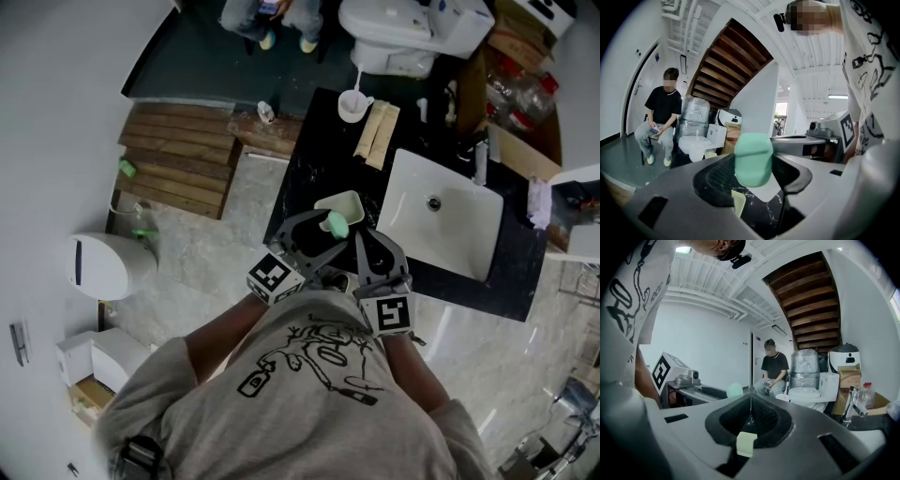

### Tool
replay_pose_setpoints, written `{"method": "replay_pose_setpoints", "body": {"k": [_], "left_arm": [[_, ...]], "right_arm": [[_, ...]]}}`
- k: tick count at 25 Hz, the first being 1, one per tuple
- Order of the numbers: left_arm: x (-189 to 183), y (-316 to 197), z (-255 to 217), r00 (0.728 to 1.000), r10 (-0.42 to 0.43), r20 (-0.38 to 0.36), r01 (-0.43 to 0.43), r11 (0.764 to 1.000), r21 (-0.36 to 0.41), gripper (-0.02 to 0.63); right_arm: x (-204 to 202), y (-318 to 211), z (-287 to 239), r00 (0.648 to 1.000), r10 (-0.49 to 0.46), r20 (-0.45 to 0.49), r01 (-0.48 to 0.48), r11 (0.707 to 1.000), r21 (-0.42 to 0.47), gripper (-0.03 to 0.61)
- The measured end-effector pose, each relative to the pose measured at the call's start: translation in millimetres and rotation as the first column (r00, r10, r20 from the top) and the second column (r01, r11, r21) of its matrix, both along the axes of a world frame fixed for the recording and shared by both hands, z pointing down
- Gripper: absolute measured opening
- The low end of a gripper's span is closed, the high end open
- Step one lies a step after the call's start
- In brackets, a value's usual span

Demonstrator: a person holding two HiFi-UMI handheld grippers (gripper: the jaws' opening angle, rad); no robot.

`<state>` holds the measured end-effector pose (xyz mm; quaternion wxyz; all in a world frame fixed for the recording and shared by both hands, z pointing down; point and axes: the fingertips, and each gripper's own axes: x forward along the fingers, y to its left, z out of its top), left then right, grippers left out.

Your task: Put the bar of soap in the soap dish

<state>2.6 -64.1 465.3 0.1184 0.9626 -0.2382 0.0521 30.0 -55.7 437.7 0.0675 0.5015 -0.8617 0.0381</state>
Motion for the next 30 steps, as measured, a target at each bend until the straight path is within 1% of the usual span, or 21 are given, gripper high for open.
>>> {"method": "replay_pose_setpoints", "body": {"k": [11,14,30], "left_arm": [[1,-3,20,0.999,0.012,0.032,-0.012,1.000,-0.006,0.245],[1,-4,30,0.999,0.009,0.050,-0.008,1.000,-0.011,0.245],[0,-5,62,0.994,0.013,0.111,-0.008,0.999,-0.048,0.245]], "right_arm": [[3,-3,26,1.000,0.004,-0.018,-0.005,0.999,-0.043,0.022],[5,-1,34,0.999,-0.003,-0.037,0.000,0.998,-0.067,0.023],[9,-4,62,0.998,0.001,-0.061,-0.008,0.993,-0.114,0.023]]}}
